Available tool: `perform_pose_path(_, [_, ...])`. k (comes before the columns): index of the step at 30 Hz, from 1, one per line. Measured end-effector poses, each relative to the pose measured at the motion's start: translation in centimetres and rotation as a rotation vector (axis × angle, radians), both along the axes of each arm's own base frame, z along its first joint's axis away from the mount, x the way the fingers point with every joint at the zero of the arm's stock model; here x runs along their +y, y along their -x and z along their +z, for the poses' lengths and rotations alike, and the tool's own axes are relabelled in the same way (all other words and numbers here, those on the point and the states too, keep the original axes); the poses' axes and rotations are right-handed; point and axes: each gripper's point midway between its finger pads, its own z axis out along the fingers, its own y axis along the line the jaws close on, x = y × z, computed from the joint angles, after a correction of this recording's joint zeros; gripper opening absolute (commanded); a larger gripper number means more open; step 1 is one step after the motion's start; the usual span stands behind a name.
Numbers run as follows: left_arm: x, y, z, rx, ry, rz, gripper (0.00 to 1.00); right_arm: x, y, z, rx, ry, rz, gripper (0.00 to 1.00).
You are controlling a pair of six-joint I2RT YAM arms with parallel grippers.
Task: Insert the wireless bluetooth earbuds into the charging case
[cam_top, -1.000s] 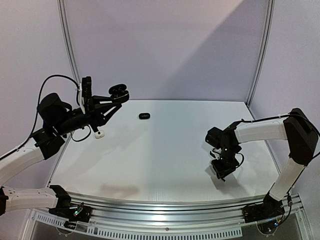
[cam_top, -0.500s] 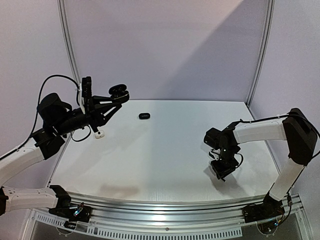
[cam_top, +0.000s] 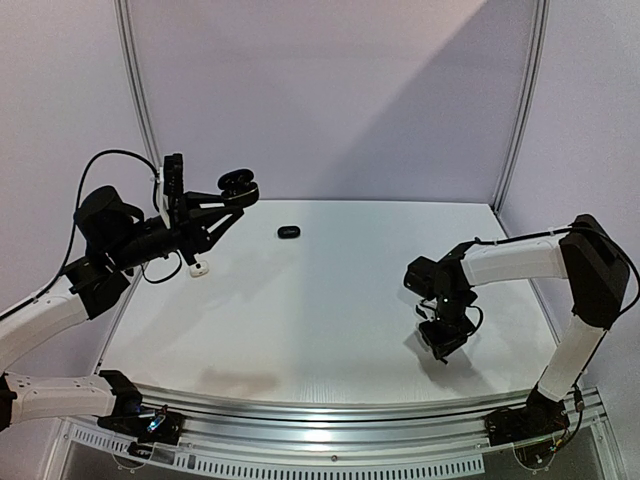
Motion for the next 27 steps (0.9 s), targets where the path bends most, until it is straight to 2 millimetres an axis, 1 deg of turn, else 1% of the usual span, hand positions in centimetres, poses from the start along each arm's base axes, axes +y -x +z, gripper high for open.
perform_pose_path(2, [0.0,0.0,0.0,-0.001,-0.001,-0.001,0.0,0.0,0.1,0.0,0.003,0.0,-0.015,0.16])
perform_pose_path(9, [-0.2,-0.1,-0.3,0.007,-0.008,-0.007,0.0,-0.2,0.6,0.0,0.019,0.02,-0.094,0.11])
perform_pose_path(14, [-0.2,-0.1,-0.3,0.007,-0.008,-0.007,0.0,-0.4,0.9,-0.1,0.016,0.034,-0.19,0.06])
perform_pose_path(17, [-0.2,-0.1,-0.3,0.007,-0.008,-0.007,0.0,-0.3,1.0,-0.1,0.007,0.031,-0.251,0.01])
perform_pose_path(22, [-0.2,-0.1,-0.3,0.005,-0.009,-0.007,0.0,-0.2,0.9,0.0,-0.004,0.03,-0.315,0.0])
perform_pose_path(25, [-0.1,-0.1,-0.3,0.004,-0.009,-0.003,0.0,0.0,0.3,0.2,-0.032,0.025,-0.329,0.0])
perform_pose_path(27, [-0.1,-0.3,-0.3,0.005,-0.008,0.005,0.0,0.7,-0.9,0.6,-0.073,0.0,-0.329,0.0])
